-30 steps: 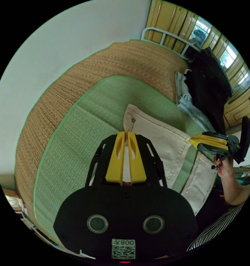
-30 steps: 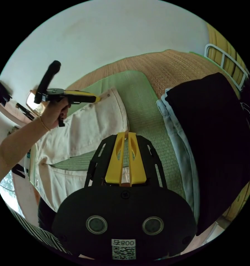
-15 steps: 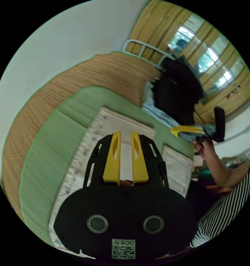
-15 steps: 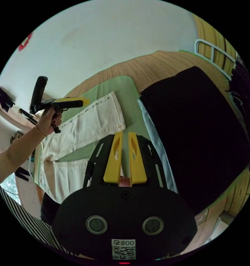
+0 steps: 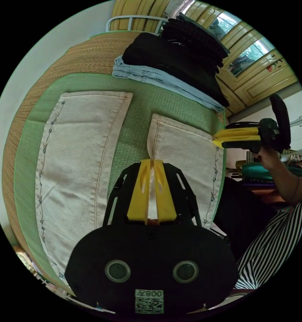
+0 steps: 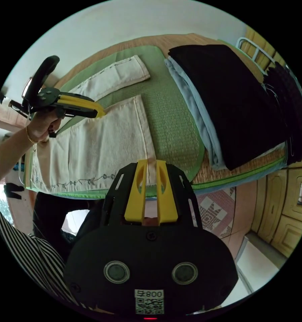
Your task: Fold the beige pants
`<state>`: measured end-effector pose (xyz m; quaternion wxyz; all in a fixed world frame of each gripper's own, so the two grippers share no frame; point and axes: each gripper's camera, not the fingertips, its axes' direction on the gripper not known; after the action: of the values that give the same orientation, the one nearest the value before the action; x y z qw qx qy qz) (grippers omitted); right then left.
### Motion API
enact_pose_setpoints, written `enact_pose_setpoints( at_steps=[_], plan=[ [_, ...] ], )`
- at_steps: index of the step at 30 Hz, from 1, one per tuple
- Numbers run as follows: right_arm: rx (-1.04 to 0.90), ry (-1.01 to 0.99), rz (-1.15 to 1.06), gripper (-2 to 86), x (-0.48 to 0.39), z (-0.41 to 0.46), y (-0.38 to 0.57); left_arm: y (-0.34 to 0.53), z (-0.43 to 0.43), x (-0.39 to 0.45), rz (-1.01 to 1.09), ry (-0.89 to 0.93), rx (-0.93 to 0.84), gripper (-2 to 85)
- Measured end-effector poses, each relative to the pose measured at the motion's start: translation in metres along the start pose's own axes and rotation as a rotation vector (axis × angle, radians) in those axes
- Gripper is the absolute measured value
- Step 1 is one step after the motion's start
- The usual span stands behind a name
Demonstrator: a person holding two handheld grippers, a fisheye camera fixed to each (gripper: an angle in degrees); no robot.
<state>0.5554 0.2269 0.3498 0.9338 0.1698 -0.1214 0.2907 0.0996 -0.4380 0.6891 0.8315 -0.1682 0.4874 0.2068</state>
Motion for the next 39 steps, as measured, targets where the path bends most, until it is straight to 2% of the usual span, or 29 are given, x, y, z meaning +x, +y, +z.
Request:
enact_pose_setpoints(
  at_steps=[6, 9, 12, 17, 20, 23, 25, 29, 31, 36, 39],
  plan=[
    [0.106, -0.069, 0.052, 0.6, 0.017, -0.010, 0.003, 0.023, -0.044, 0.001, -0.055, 0.030, 0.093, 2.0],
    [0.009, -0.076, 0.070, 0.5, 0.023, 0.031, -0.008, 0.032, -0.048, -0.001, -0.111, 0.034, 0.046, 2.9],
    [0.020, -0.123, 0.109, 0.5, 0.029, 0.047, -0.008, 0.055, -0.077, -0.002, -0.170, 0.049, 0.100, 3.9],
    [0.061, -0.081, 0.140, 0.2, 0.023, 0.054, -0.010, 0.144, -0.157, -0.002, -0.305, 0.123, 0.281, 4.5],
    [0.071, -0.088, 0.054, 0.1, -0.011, 0.064, -0.024, 0.220, -0.198, -0.007, -0.445, 0.132, 0.334, 4.3],
    [0.076, -0.215, -0.129, 0.1, -0.084, 0.084, -0.052, 0.311, -0.240, -0.014, -0.655, 0.075, 0.369, 4.2],
    [0.052, -0.280, -0.321, 0.1, -0.165, 0.110, -0.077, 0.366, -0.265, -0.021, -0.794, 0.031, 0.383, 4.0],
    [0.035, -0.402, -0.563, 0.2, -0.293, 0.149, -0.111, 0.480, -0.321, -0.037, -1.075, -0.079, 0.421, 3.6],
    [0.013, -0.445, -0.700, 0.2, -0.376, 0.174, -0.129, 0.517, -0.343, -0.043, -1.151, -0.105, 0.455, 3.5],
    [-0.007, -0.411, -0.885, 0.3, -0.513, 0.231, -0.149, 0.577, -0.389, -0.061, -1.243, -0.163, 0.534, 2.8],
    [-0.075, -0.380, -0.949, 0.3, -0.575, 0.288, -0.153, 0.594, -0.399, -0.067, -1.263, -0.217, 0.380, 1.7]
  ],
)
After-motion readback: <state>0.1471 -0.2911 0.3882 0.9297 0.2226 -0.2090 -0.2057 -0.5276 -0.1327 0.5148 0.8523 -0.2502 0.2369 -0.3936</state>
